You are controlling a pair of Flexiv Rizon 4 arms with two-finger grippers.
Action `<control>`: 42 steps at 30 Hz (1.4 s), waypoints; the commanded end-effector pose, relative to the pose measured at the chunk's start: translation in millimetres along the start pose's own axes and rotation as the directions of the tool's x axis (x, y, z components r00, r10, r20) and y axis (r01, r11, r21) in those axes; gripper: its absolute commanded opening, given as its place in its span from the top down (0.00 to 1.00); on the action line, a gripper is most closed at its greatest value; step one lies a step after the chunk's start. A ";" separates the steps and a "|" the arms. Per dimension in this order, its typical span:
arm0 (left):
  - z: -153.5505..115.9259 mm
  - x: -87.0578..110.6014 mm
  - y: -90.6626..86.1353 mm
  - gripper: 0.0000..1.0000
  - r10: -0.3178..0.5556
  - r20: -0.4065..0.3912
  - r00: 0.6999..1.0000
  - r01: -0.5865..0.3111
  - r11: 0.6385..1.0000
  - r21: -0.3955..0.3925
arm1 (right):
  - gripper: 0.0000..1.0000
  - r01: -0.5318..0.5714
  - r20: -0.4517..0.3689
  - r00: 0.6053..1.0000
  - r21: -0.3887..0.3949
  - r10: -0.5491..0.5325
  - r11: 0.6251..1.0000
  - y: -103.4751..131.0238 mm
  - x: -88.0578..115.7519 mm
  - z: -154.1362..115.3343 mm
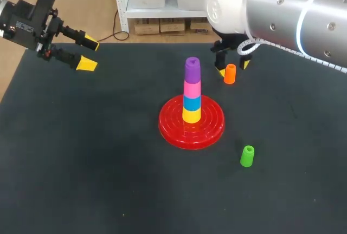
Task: Pick up and stack the cylinders on the red base in this order: pink,purple,orange,green
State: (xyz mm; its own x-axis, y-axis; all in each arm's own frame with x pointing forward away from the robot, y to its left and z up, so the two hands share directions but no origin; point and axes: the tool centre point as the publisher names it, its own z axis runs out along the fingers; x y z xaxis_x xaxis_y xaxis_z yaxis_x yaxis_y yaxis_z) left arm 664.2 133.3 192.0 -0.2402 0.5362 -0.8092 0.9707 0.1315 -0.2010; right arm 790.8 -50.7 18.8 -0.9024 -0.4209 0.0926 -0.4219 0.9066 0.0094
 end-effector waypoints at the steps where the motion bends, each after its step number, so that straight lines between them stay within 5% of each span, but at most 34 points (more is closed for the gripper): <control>1: 0.0 1.5 -0.4 0.00 0.003 0.004 1.000 -0.003 1.000 -0.002 | 0.34 -0.002 0.011 1.000 0.003 0.002 1.000 0.4 2.7 0.1; 16: 0.0 1.5 -0.4 0.00 0.003 0.004 1.000 -0.003 1.000 -0.002 | 0.44 -0.002 0.019 1.000 -0.002 0.002 1.000 1.1 -1.7 -2.5; 20: 0.0 1.5 -0.4 0.00 0.003 0.004 1.000 -0.003 1.000 -0.002 | 0.62 -0.006 0.013 1.000 -0.018 0.007 1.000 1.0 -2.8 -1.9; 21: 0.0 1.5 -0.4 0.00 0.003 0.004 1.000 -0.003 1.000 -0.002 | 1.00 -0.010 0.013 1.000 -0.025 0.010 1.000 0.3 -3.0 -1.5; 32: 0.0 1.5 -0.4 0.00 0.003 0.004 1.000 -0.003 1.000 -0.002 | 1.00 -0.016 0.001 1.000 0.019 0.016 1.000 -3.0 -3.4 -14.1; 42: 0.0 1.5 -0.4 0.00 0.003 0.004 1.000 -0.003 1.000 -0.002 | 1.00 0.008 -0.038 0.999 0.036 -0.007 0.999 9.1 2.3 -106.4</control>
State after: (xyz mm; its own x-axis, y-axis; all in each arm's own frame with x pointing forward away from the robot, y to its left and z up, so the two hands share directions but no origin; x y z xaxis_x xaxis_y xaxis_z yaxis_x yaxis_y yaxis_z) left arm 664.2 133.3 192.0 -0.2402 0.5363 -0.8091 0.9707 0.1316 -0.2010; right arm 792.2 -44.3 86.6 -0.8992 -0.4224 0.1140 -0.4286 0.9028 -0.0351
